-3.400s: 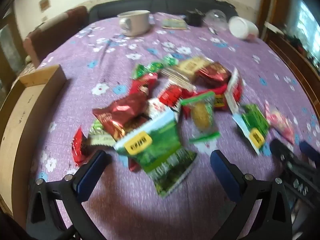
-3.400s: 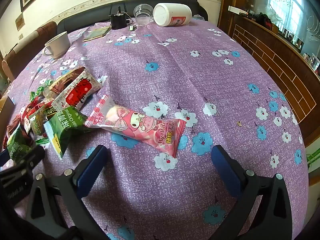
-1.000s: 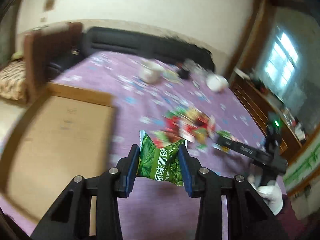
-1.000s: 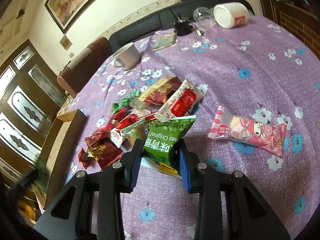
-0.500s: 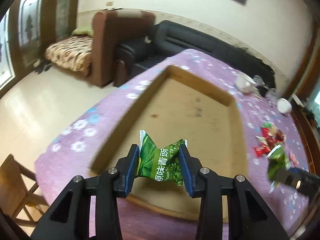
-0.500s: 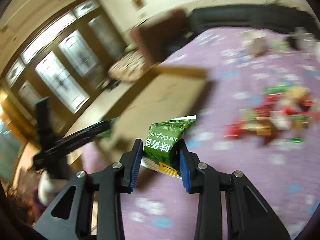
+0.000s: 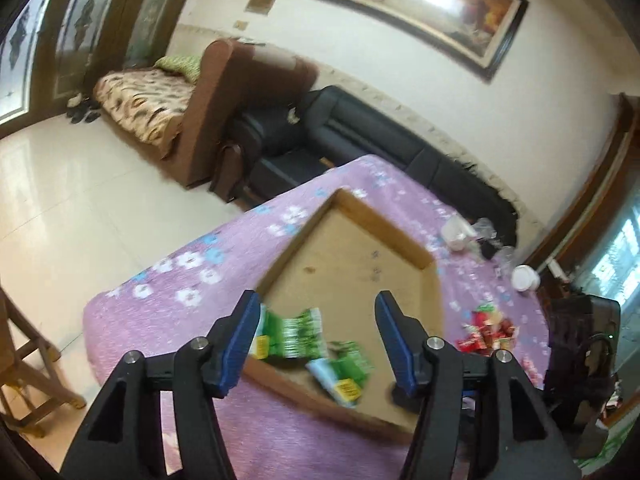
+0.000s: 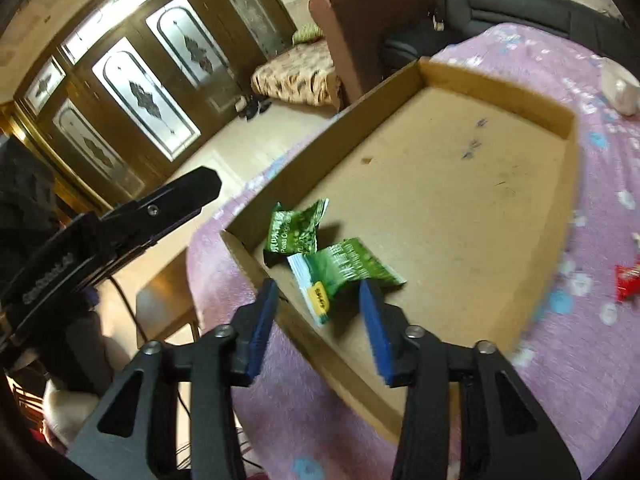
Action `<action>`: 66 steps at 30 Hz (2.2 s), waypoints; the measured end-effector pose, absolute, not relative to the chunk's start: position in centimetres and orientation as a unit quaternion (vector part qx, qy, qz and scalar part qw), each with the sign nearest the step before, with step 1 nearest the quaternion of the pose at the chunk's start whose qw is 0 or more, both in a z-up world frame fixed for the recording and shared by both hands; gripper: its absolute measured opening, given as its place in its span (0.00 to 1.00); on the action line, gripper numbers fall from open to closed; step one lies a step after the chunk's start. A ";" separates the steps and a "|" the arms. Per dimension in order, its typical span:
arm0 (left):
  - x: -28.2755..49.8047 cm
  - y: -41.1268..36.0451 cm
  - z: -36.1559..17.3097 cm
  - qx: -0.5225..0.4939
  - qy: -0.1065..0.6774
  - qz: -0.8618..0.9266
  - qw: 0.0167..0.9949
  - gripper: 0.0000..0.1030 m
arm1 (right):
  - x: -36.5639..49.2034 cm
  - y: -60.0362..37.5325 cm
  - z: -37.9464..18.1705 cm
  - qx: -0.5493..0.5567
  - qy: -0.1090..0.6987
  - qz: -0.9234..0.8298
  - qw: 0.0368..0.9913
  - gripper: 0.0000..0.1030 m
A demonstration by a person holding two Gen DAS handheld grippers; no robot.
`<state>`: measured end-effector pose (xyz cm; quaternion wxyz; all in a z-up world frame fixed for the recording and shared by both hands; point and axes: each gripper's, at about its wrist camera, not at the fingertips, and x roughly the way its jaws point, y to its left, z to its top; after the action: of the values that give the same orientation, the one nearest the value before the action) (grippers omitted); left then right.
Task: Organize snacks
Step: 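Carry the green packet with the left tool into the cardboard tray and release, then grasp a red candy with the left tool while the right tool grasps a brown packet, then drop the red candy and brown packet into the tray with both tools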
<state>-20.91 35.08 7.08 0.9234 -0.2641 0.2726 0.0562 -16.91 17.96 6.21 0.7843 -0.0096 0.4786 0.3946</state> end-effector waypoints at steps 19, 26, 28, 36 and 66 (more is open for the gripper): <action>-15.2 19.0 7.0 -0.135 0.342 -0.123 0.922 0.62 | -9.8 -3.0 6.1 0.006 0.437 0.193 0.879 0.50; -13.0 15.2 6.6 -0.061 0.366 -0.137 0.918 0.62 | -7.7 -2.6 4.1 0.011 0.443 0.179 0.879 0.27; -11.5 13.7 6.0 -0.036 0.379 -0.140 0.914 0.62 | -8.1 -3.9 4.7 0.037 0.437 0.180 0.880 0.25; -5.3 9.3 2.3 0.052 0.435 -0.120 0.891 0.62 | -9.5 -7.5 5.2 0.115 0.422 0.201 0.877 0.23; -14.7 24.3 5.8 -0.148 0.377 -0.026 0.914 0.16 | -11.7 -5.3 6.8 0.142 0.407 0.279 0.858 0.22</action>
<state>-14.70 24.32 5.81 0.9140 -0.1480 0.3768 -0.0260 -11.69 -5.26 6.83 0.8579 0.1425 0.4069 0.2794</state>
